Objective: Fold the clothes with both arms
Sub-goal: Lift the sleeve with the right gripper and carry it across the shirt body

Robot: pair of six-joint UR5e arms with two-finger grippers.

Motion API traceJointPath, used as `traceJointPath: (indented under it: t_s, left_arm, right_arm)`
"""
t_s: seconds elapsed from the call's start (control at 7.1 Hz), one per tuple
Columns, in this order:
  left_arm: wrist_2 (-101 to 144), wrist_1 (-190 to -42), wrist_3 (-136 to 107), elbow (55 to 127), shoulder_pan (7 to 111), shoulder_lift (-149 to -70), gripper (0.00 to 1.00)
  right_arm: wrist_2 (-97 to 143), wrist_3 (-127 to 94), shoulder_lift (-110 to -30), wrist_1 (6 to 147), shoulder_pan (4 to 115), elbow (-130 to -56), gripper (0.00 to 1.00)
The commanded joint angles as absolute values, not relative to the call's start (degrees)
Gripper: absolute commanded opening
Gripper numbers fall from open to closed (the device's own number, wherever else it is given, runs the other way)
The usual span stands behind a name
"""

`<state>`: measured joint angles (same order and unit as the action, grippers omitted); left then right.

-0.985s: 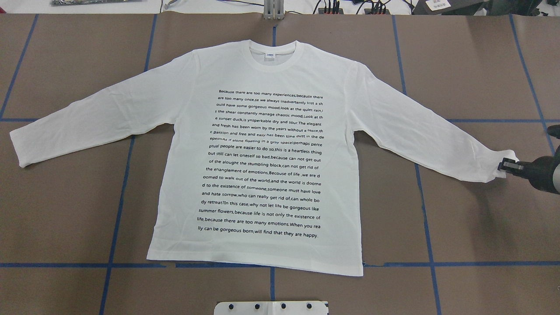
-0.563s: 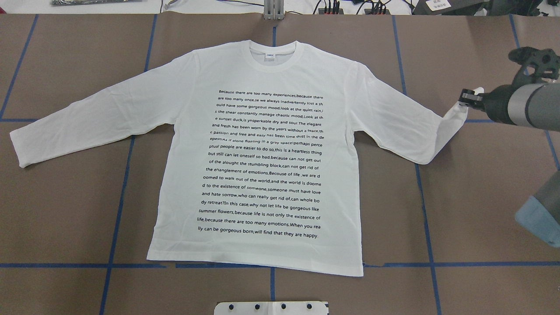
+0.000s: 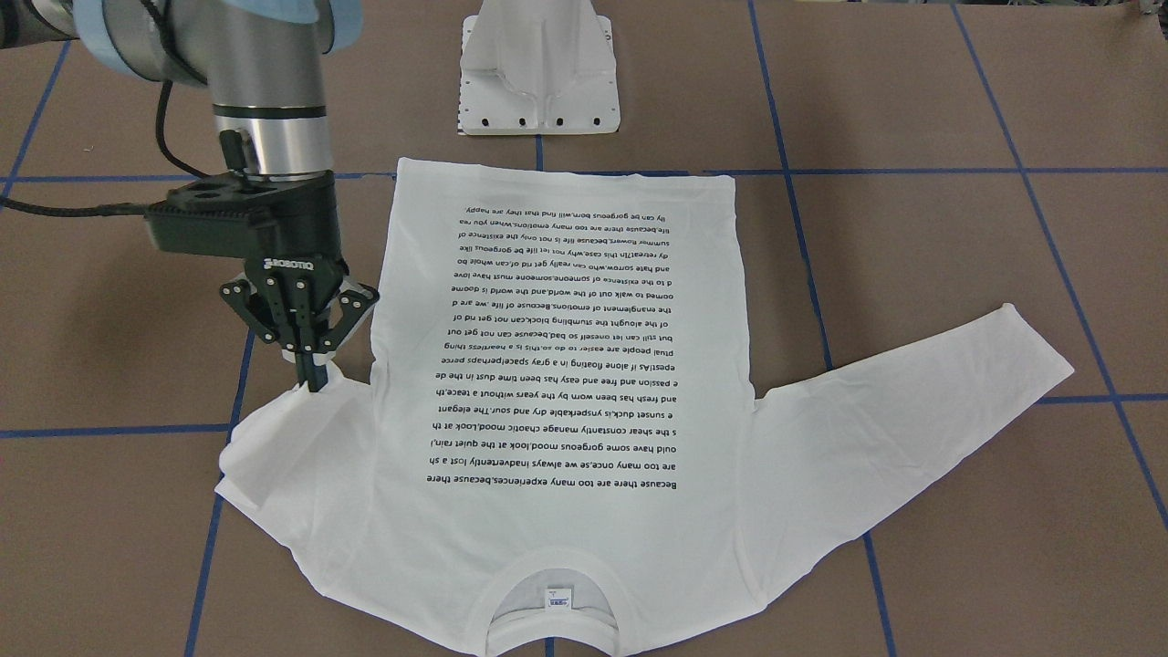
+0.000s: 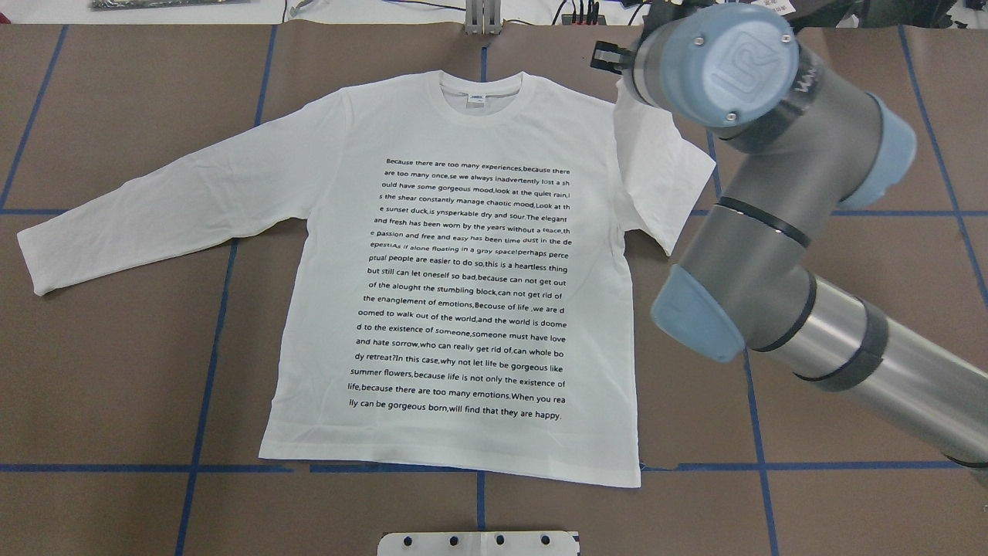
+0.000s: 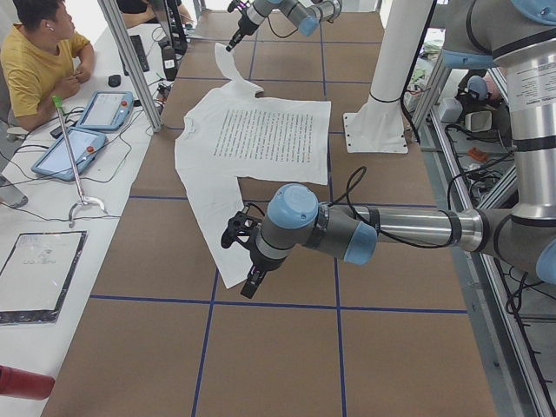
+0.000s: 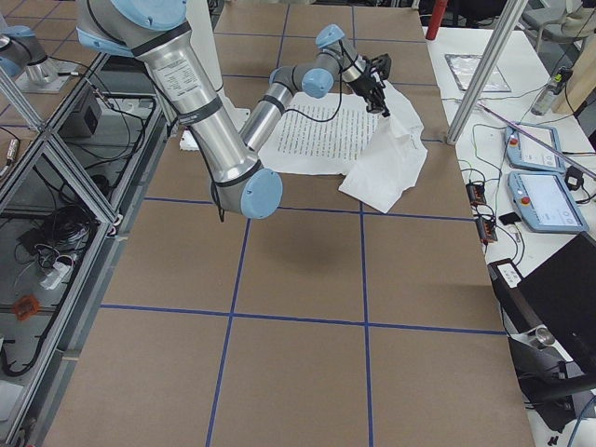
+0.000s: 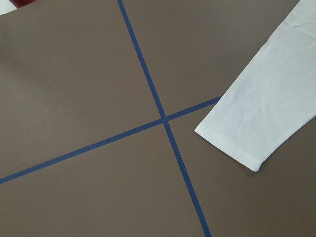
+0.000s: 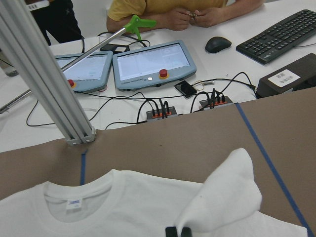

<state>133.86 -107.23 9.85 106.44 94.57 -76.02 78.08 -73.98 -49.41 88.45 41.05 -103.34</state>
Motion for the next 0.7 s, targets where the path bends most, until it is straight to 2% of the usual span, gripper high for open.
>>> traceJointPath:
  t_s: [0.0,0.14,0.42,0.56]
  left_arm:
    - [133.9,-107.3,9.8,106.3,94.6,-76.0,1.0]
    - [133.8,-107.2,9.8,106.3,94.6,-76.0,1.0]
    - [133.9,-107.2,9.7,106.2,94.6,-76.0,1.0]
    - [133.9,-107.3,9.7,105.8,94.6,-76.0,1.0]
  right_arm:
    - [70.0,-78.8,-32.3,88.3,35.5,-86.6,0.0]
    - [69.2,-79.4,-28.4,84.5,33.2,-80.6,0.0]
    - [63.7,-80.2,-26.6,77.2,27.9,-73.0,0.0]
    - [63.7,-80.2,-23.6,72.4,26.0,-65.5,0.0]
